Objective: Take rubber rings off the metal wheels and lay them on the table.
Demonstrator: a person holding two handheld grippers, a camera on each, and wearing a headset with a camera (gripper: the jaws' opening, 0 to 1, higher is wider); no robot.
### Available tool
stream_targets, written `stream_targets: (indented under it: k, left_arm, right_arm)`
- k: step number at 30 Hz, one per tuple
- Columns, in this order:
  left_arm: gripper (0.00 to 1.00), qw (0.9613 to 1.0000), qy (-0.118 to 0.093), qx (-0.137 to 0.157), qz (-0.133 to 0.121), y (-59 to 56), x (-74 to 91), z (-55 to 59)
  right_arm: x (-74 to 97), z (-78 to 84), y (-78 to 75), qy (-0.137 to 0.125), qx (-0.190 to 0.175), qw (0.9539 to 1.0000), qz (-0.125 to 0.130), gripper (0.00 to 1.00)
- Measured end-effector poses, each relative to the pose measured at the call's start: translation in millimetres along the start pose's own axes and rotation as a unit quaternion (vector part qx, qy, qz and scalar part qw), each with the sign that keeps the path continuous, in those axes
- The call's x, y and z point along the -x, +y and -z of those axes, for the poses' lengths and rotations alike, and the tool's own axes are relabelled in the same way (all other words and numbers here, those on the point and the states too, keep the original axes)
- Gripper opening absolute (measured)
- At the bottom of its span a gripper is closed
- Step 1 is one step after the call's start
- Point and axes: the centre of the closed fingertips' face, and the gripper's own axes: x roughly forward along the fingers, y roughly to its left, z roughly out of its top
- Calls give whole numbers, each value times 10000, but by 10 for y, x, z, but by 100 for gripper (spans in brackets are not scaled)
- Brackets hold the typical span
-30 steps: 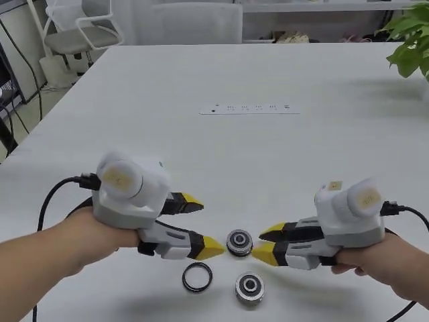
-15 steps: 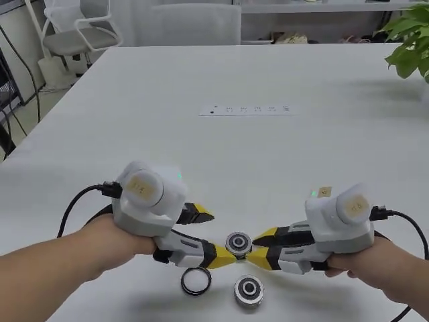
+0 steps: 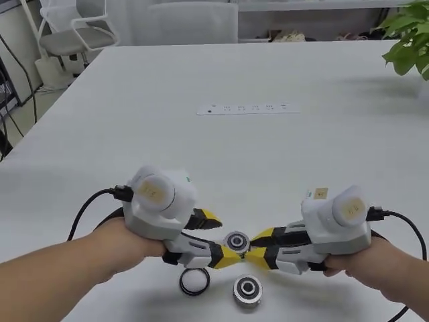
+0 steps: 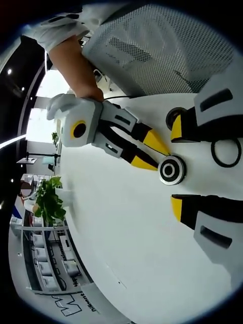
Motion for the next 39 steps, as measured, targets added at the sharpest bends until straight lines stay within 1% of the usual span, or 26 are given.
stream_targets:
  k: [5, 9, 12, 13, 15, 20, 22, 23, 24, 28, 30, 33, 35, 38, 39]
  left_arm:
    - [32, 9999, 100, -94, 47, -18, -66, 20]
    - [28, 9999, 83, -111, 69, -27, -96, 5]
    - [26, 9998, 118, -130, 109, -47, -126, 13]
    - [27, 9998, 108, -162, 93, -41, -133, 9]
    - [26, 9998, 104, -138, 81, -33, -138, 6]
    - [24, 9998, 94, -169, 31, -10, -140, 4]
    - [23, 9994, 128, -323, -6, -10, -141, 11]
    - [23, 9986, 165, -492, -37, -8, -144, 18]
    - [22, 9984, 177, -537, -50, -13, -146, 20]
    - [22, 9986, 169, -499, -67, -11, -140, 16]
    - [20, 9982, 189, -553, -103, 1, -135, 21]
    - [19, 9982, 194, -554, -116, 3, -134, 24]
    - [19, 9978, 216, -618, -126, 3, -137, 27]
    - [19, 9959, 289, -845, -151, -10, -140, 36]
    - [19, 9959, 290, -844, -149, -6, -139, 35]
  right_arm:
    - [-1, 0, -1, -14, 60, 10000, 16, 12]
    - [-4, 7, -4, -3, 145, 9999, 30, 12]
    - [-4, 6, -4, -18, 132, 9999, 31, 12]
    - [-5, 6, -5, -25, 135, 9999, 29, 12]
    - [-3, 6, -5, -36, 126, 9999, 26, 12]
    - [-2, 4, -5, -55, 119, 9999, 27, 12]
    - [-2, 4, -5, -63, 120, 9999, 28, 12]
    - [-2, 4, -5, -66, 116, 9999, 30, 12]
    - [-3, 4, -5, -66, 116, 9999, 31, 12]
    - [-2, 2, -1, -66, 122, 9999, 35, 12]
    - [-4, 4, -5, -67, 121, 9999, 36, 12]
    - [-2, 3, -1, -66, 126, 9999, 37, 12]
    - [-2, 3, 0, -67, 123, 9999, 38, 12]
    - [-2, 4, -1, -62, 129, 9999, 36, 12]
    - [-3, 6, -2, -63, 126, 9999, 35, 12]
